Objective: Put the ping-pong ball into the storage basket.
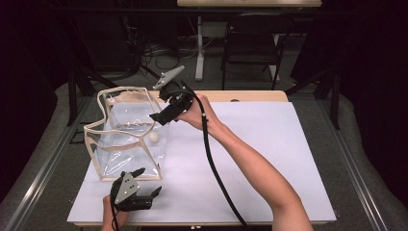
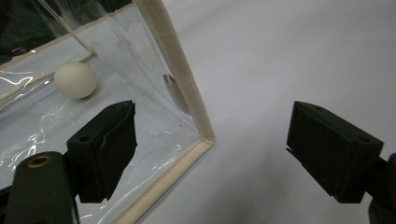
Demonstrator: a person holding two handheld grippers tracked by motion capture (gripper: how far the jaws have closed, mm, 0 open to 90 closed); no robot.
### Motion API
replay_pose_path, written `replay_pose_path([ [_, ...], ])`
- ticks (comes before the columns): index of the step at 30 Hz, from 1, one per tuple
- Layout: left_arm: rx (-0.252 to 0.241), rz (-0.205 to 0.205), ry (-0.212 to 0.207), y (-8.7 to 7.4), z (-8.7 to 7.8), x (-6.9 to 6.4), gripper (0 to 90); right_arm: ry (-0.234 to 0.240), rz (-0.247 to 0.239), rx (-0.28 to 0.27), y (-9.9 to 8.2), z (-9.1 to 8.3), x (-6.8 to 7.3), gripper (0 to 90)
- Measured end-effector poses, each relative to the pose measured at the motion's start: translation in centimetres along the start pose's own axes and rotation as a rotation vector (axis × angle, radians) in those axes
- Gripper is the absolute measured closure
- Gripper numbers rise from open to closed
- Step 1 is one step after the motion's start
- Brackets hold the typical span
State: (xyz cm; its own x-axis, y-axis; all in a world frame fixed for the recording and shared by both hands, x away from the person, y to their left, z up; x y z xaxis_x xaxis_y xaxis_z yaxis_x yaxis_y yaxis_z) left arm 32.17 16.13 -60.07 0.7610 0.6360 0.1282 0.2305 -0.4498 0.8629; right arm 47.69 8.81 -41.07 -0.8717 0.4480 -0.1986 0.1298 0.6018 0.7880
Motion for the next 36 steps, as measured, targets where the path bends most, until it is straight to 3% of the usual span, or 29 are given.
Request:
replay_pose_path([
  [16, -0.002, 0.002, -0.006, 0.1, 0.2, -0.1, 16.0, -0.032, 0.019, 0.010, -3.3, -1.4, -0.9, 4.1],
  [36, -0.003, -0.001, -0.009, 0.2, 0.3, -0.1, 16.0, -0.042, 0.018, 0.002, -6.8, -3.0, -0.1, 2.0],
])
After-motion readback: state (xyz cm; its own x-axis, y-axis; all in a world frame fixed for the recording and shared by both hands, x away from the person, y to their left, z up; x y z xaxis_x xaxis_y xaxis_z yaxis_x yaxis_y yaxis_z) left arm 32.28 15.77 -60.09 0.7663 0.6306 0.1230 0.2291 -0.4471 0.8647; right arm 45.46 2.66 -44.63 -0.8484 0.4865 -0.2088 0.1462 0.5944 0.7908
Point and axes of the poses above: each handheld gripper's, and its own axes: z roughly forward along the jaws, y roughly out of its top, x roughly to its left, the point moved 10 cm from there along z, roughly forward along the jaws, and after that the axes turned 5 degrees about -y, right-handed, at the moved point
